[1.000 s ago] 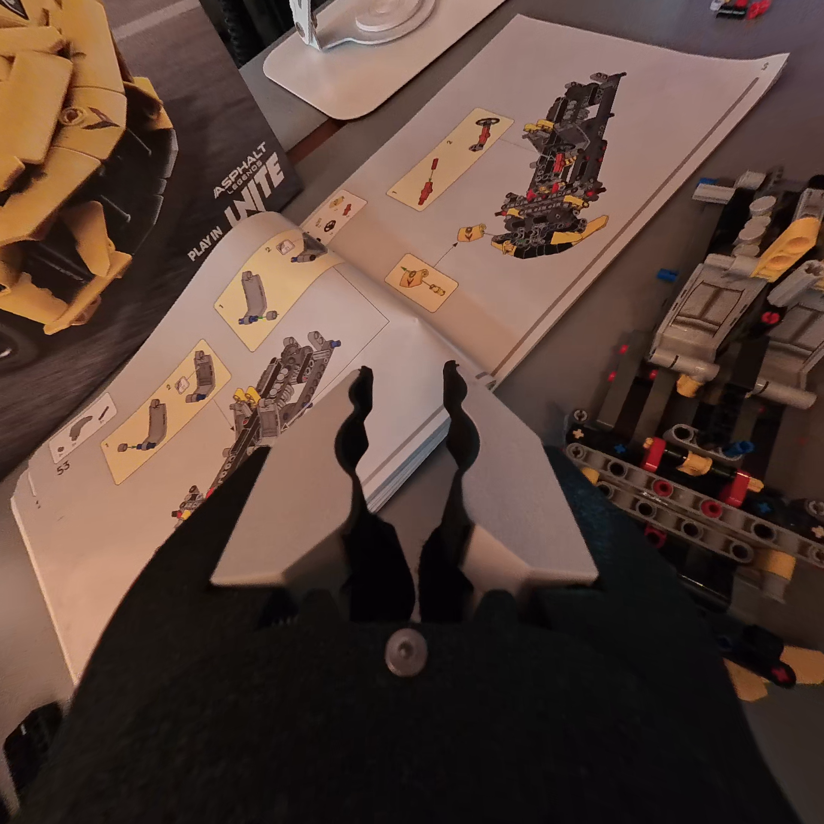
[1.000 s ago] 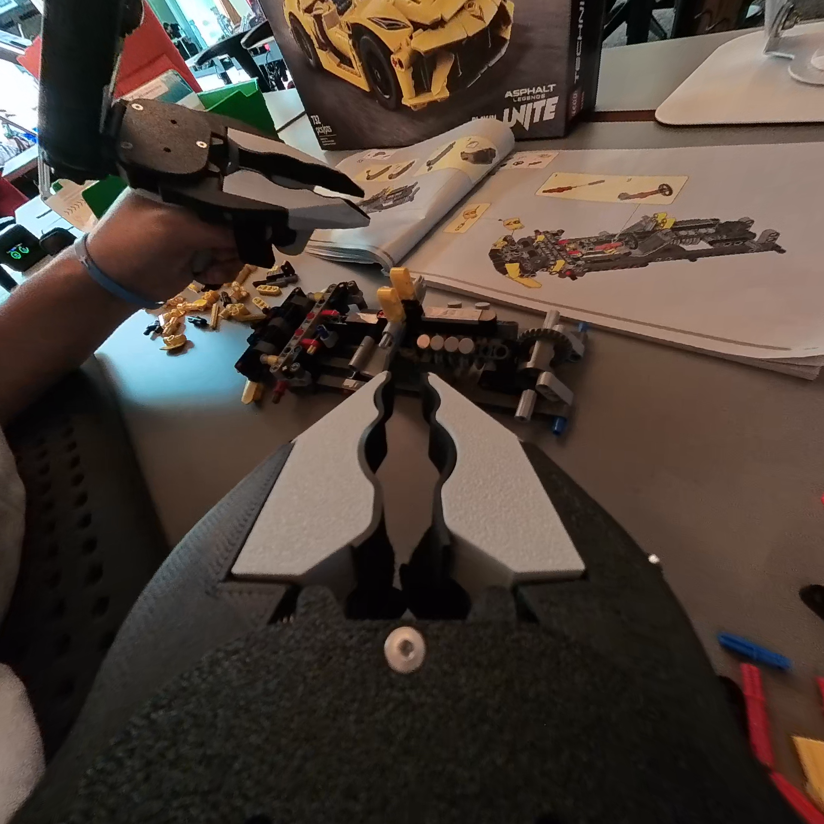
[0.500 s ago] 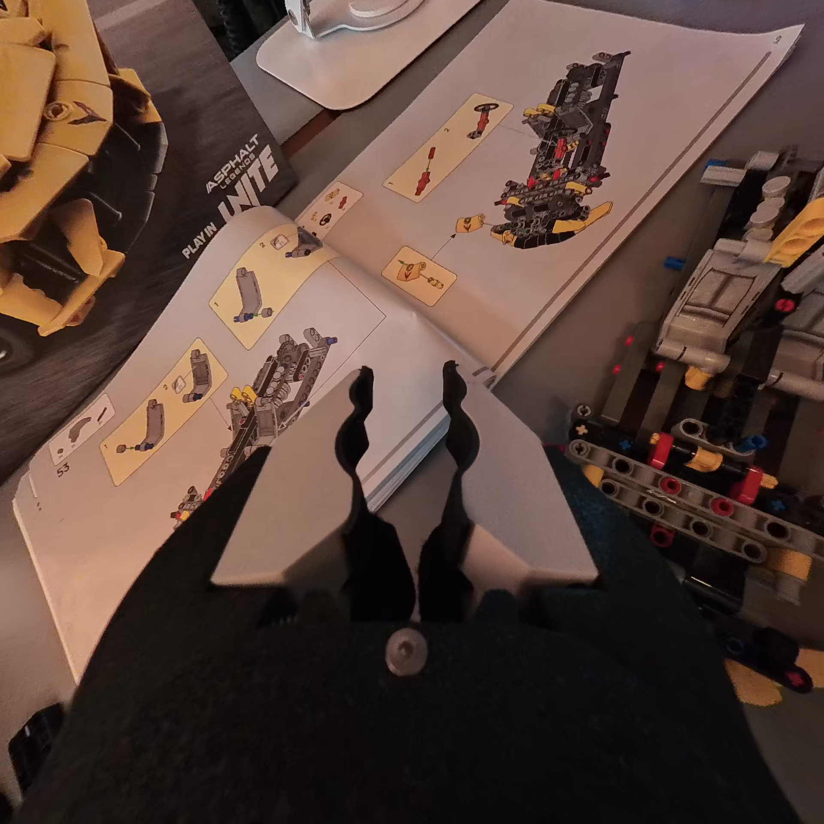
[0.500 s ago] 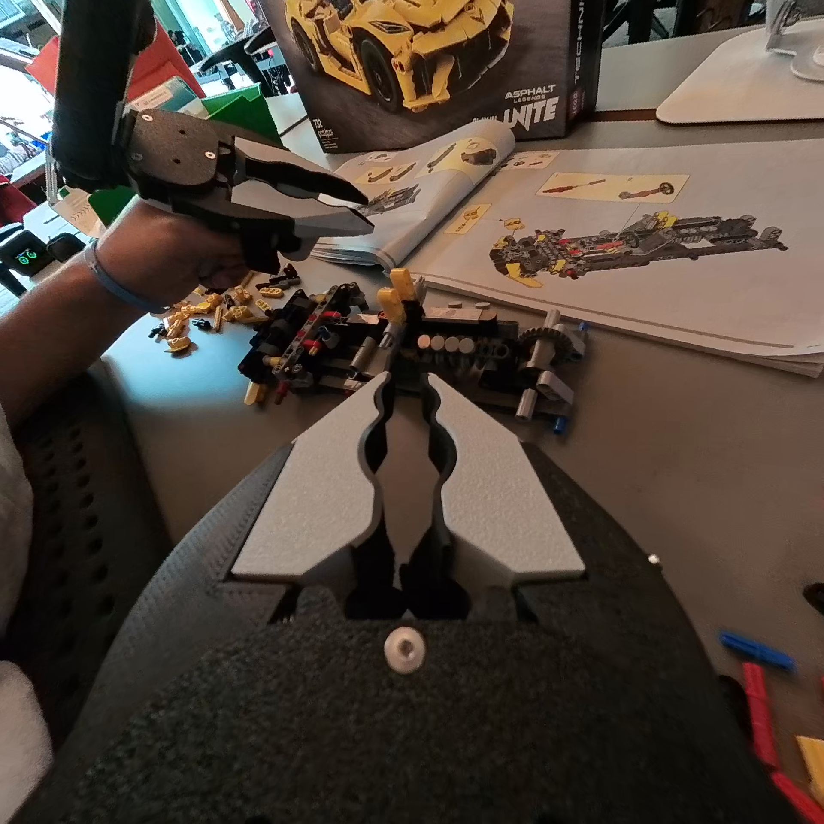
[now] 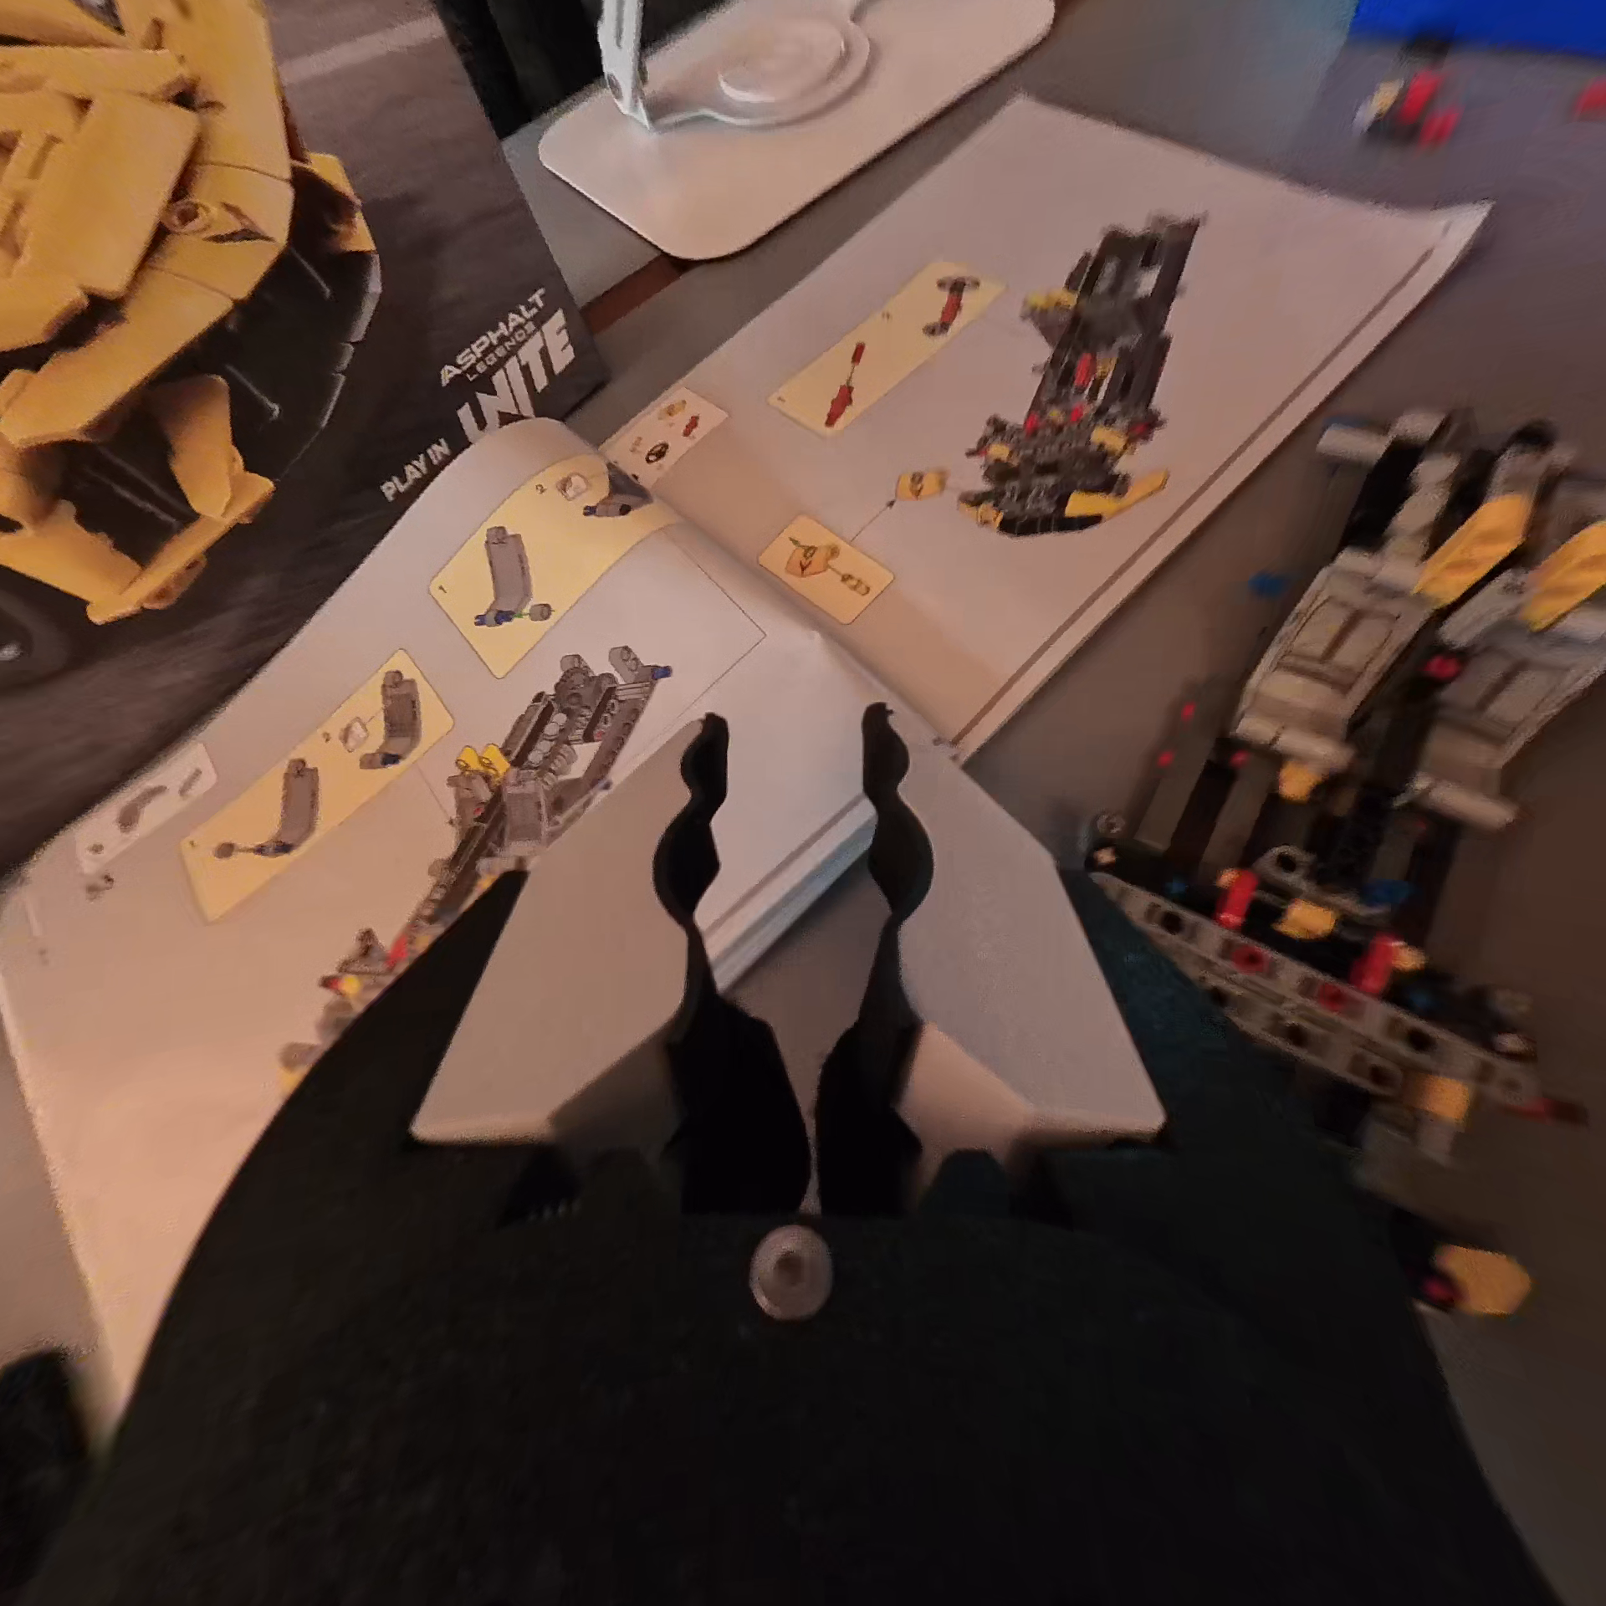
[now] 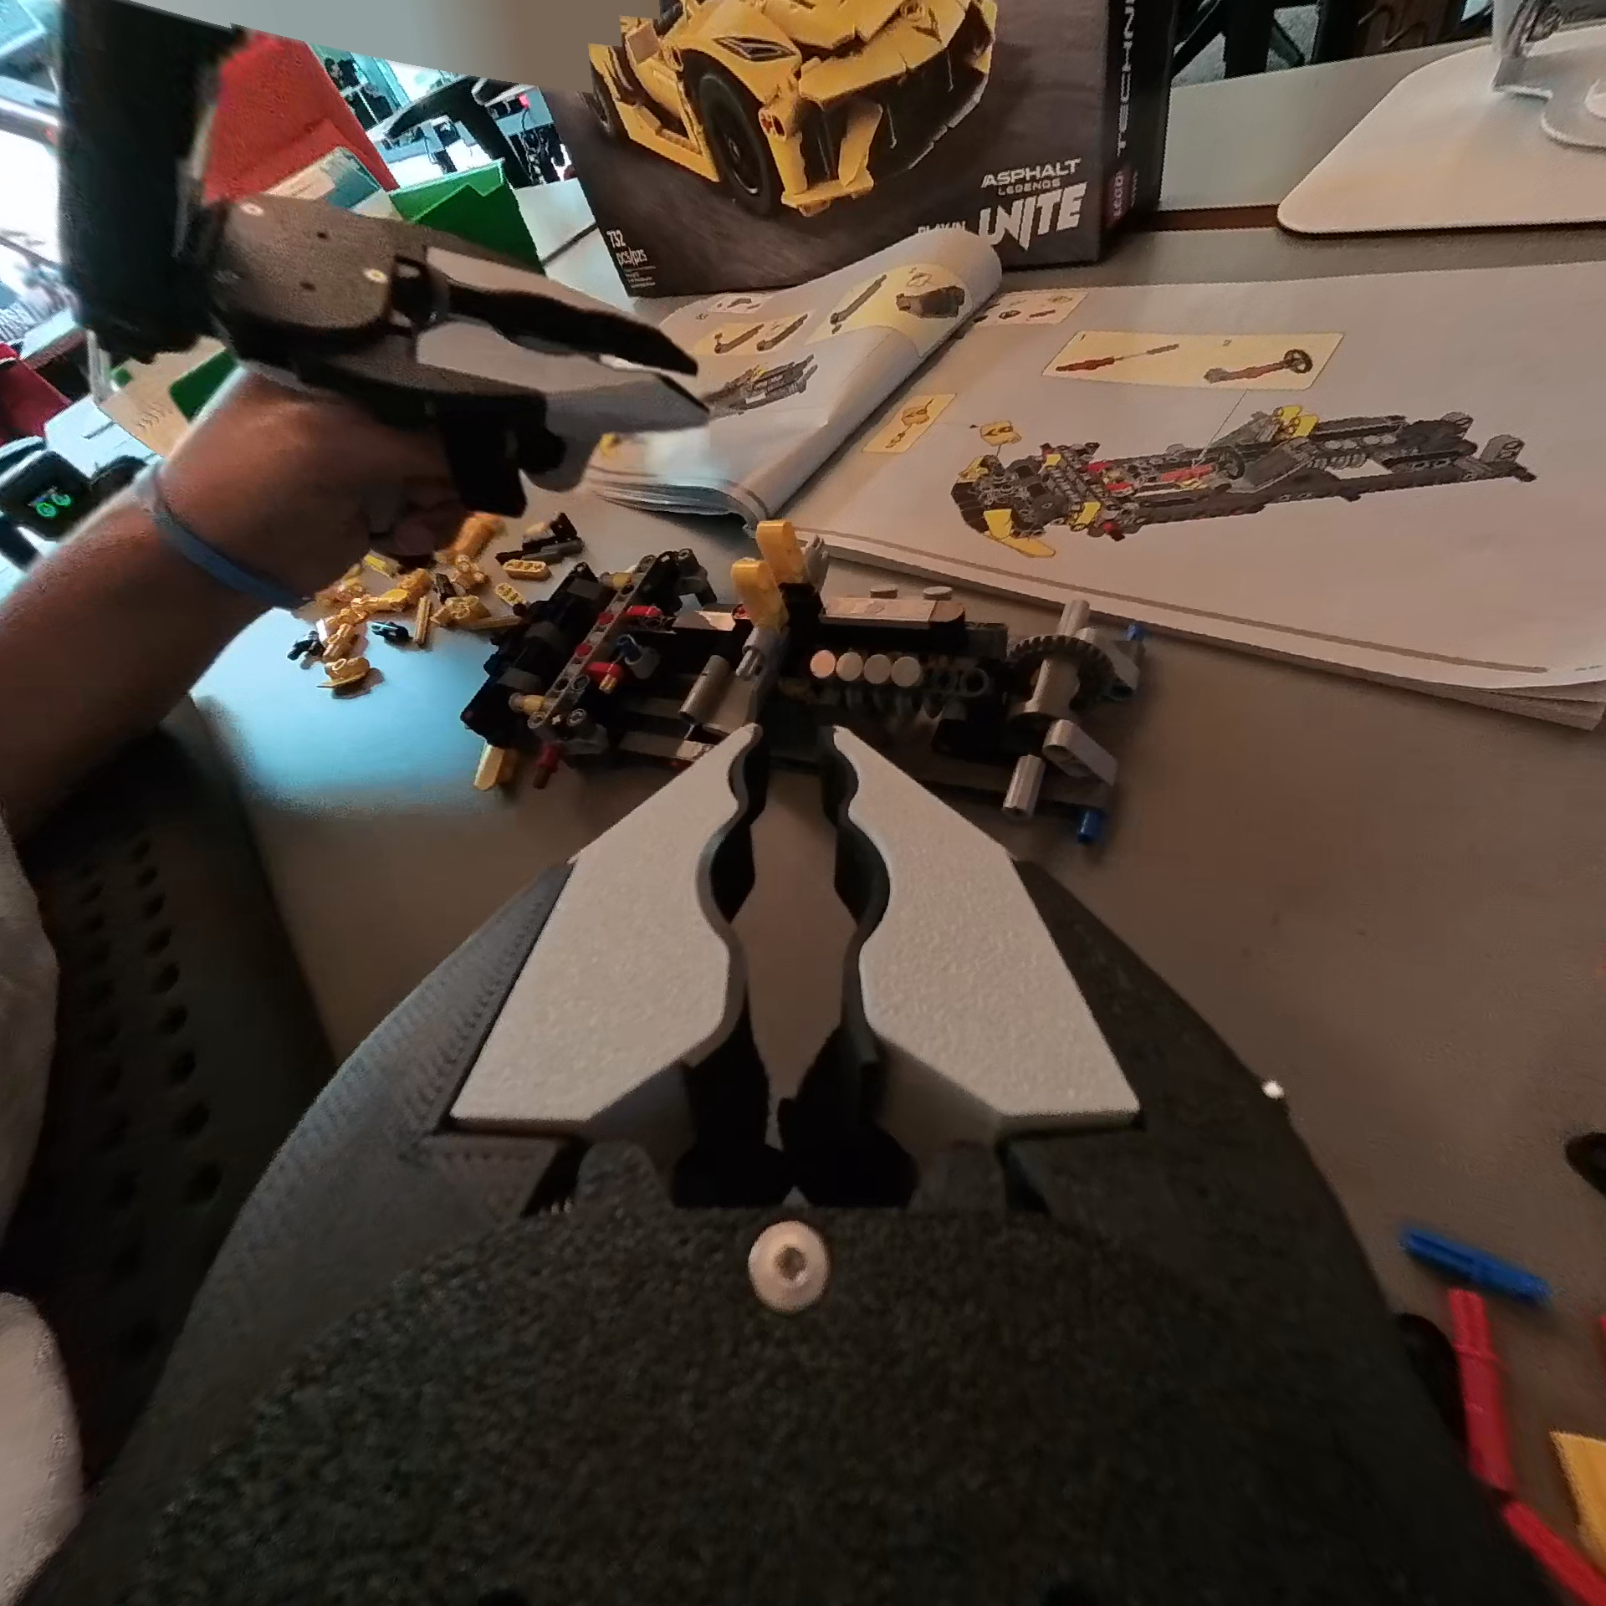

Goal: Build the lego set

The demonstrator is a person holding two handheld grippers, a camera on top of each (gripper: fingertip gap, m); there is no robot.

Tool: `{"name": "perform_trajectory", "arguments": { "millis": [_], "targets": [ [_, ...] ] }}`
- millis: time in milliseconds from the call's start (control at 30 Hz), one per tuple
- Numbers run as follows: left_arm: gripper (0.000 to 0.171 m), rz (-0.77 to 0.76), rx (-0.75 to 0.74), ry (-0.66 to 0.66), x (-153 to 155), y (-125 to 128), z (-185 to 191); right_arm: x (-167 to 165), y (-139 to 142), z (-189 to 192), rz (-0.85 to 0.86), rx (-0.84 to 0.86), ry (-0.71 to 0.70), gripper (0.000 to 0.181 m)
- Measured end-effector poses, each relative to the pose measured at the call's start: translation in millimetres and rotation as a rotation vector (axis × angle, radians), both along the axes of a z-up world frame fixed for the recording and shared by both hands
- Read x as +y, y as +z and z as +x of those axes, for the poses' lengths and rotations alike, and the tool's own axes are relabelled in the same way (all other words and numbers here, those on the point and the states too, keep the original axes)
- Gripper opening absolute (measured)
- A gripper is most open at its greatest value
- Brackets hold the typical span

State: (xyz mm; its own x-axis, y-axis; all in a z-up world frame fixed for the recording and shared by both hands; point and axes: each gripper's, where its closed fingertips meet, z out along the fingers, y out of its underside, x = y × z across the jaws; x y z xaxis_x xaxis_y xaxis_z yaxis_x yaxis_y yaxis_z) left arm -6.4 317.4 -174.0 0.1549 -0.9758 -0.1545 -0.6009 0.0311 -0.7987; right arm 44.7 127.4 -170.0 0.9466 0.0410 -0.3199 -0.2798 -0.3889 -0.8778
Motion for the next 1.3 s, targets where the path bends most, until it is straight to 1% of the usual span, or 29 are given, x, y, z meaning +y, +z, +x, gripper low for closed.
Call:
{"name": "perform_trajectory", "arguments": {
  "millis": [100, 167, 233, 300, 367, 467, 533, 667, 733, 767, 867, 900, 967, 1000, 1067, 1133, 1233, 1267, 1300],
  "targets": [
    [0.028, -0.189, -0.107, 0.042, -19.4, 15.5, -12.6, 0.0, 0.5, 0.4, 0.0, -0.019, -0.003, 0.01],
    [0.024, -0.284, -0.182, 0.076, -36.5, 23.7, -30.6, 0.4, -1.0, -0.4, -0.01, -0.039, -0.001, 0.01],
    [0.024, -0.332, -0.224, 0.135, -49.0, 25.7, -56.4, 1.0, -2.6, -2.1, -0.02, -0.063, 0.003, 0.009],
    [0.023, -0.359, -0.234, 0.197, -58.0, 24.0, -88.1, 1.5, -3.4, -3.0, -0.024, -0.098, 0.005, 0.009],
    [0.024, -0.347, -0.219, 0.27, -59.3, 20.3, -125.8, 1.8, -4.5, -3.5, -0.029, -0.117, 0.005, 0.008],
    [0.024, -0.247, -0.163, 0.404, -46.5, 9.9, -189.7, 1.7, -3.9, -1.2, -0.025, -0.115, -0.007, 0.008],
    [0.024, -0.203, -0.154, 0.47, -39.2, 7.5, -225.9, 1.3, -2.4, 1.8, -0.015, -0.096, -0.02, 0.008],
    [0.024, -0.151, -0.168, 0.551, -25.5, 9.2, -273.2, -0.7, 0.7, 11.5, 0.003, -0.056, -0.061, 0.007],
    [0.024, -0.1, -0.135, 0.556, -14.7, 10.7, -286.8, -2.5, 2.0, 16.4, 0.01, -0.045, -0.083, 0.007],
    [0.024, -0.062, -0.089, 0.556, -6.3, 8.1, -294.5, -3.6, 3.3, 18.4, 0.017, -0.043, -0.093, 0.007],
    [0.023, 0.039, 0.132, 0.538, 30.4, -12.7, -320.4, -5.9, 8.1, 22.6, 0.039, -0.051, -0.115, 0.006],
    [0.025, 0.046, 0.156, 0.504, 39.6, -16.6, -321.6, -6.3, 8.8, 22.9, 0.042, -0.055, -0.117, 0.006],
    [0.024, 0.019, 0.165, 0.344, 39.2, -23.6, -310.2, -6.9, 9.2, 21.9, 0.043, -0.064, -0.115, 0.006],
    [0.022, 0.047, 0.172, 0.308, 44.2, -25.0, -308.4, -7.4, 9.2, 21.2, 0.042, -0.07, -0.114, 0.006],
    [0.022, 0.076, 0.212, 0.259, 53.3, -31.7, -307.5, -8.3, 9.2, 20.1, 0.043, -0.081, -0.112, 0.006],
    [0.023, 0.107, 0.249, 0.255, 66.4, -35.4, -310.1, -8.6, 9.4, 19.6, 0.044, -0.085, -0.111, 0.006],
    [0.023, 0.044, 0.276, 0.219, 69.7, -45.9, -308.3, -8.4, 9.1, 18.8, 0.043, -0.08, -0.107, 0.006],
    [0.012, 0.034, 0.271, 0.21, 69.8, -47.4, -306.6, -8.4, 9.1, 18.5, 0.043, -0.078, -0.105, 0.006],
    [0.006, 0.033, 0.275, 0.197, 69.3, -48.6, -305.9, -8.2, 9.0, 18.3, 0.042, -0.078, -0.104, 0.006]
  ]
}}
